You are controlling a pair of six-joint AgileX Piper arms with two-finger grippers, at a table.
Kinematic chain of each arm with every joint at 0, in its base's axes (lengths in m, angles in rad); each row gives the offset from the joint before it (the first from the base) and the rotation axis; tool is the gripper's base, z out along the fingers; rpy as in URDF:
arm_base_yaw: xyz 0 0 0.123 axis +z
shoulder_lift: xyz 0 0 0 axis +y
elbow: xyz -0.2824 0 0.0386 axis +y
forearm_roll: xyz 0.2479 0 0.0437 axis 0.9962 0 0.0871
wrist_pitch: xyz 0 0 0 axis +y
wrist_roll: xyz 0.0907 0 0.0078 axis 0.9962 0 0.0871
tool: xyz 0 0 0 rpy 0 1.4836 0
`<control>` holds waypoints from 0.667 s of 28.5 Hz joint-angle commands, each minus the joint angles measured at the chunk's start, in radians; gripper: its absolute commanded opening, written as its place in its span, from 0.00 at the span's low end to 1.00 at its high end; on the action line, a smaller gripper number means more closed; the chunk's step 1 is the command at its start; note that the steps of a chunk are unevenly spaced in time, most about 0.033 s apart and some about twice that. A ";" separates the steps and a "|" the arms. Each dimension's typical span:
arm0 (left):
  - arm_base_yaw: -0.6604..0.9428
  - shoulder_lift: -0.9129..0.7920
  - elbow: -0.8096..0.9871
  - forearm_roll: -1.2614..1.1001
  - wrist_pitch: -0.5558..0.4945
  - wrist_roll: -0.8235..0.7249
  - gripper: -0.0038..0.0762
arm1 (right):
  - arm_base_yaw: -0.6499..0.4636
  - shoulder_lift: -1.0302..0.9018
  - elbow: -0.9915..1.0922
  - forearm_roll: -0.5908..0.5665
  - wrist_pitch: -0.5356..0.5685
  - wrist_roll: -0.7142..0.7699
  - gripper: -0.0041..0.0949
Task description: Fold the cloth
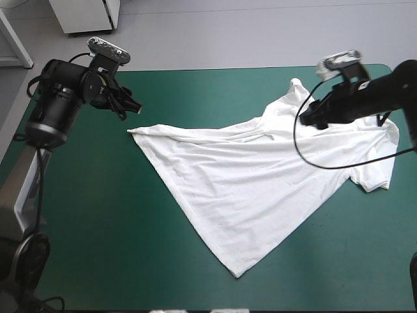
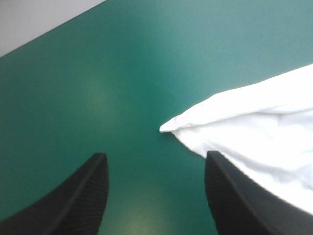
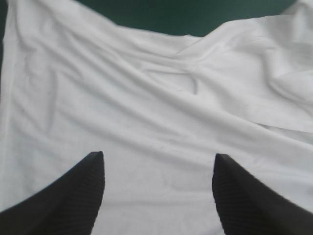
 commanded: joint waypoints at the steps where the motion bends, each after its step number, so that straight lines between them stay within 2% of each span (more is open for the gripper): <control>1: 0.078 0.051 -0.072 -0.095 -0.048 0.024 0.58 | 0.148 -0.063 0.033 -0.078 0.004 0.037 0.65; 5: 0.157 0.131 -0.075 -0.187 -0.042 0.043 0.58 | 0.305 -0.080 0.094 -0.141 0.004 0.079 0.65; 9: 0.185 0.202 -0.075 -0.249 -0.036 0.087 0.58 | 0.389 -0.080 0.118 -0.149 0.002 0.094 0.65; 15: 0.185 0.304 -0.075 -0.308 -0.035 0.133 0.58 | 0.409 -0.079 0.120 -0.154 -0.010 0.094 0.62; 19: 0.185 0.366 -0.075 -0.312 -0.072 0.135 0.58 | 0.409 -0.079 0.120 -0.154 -0.007 0.094 0.61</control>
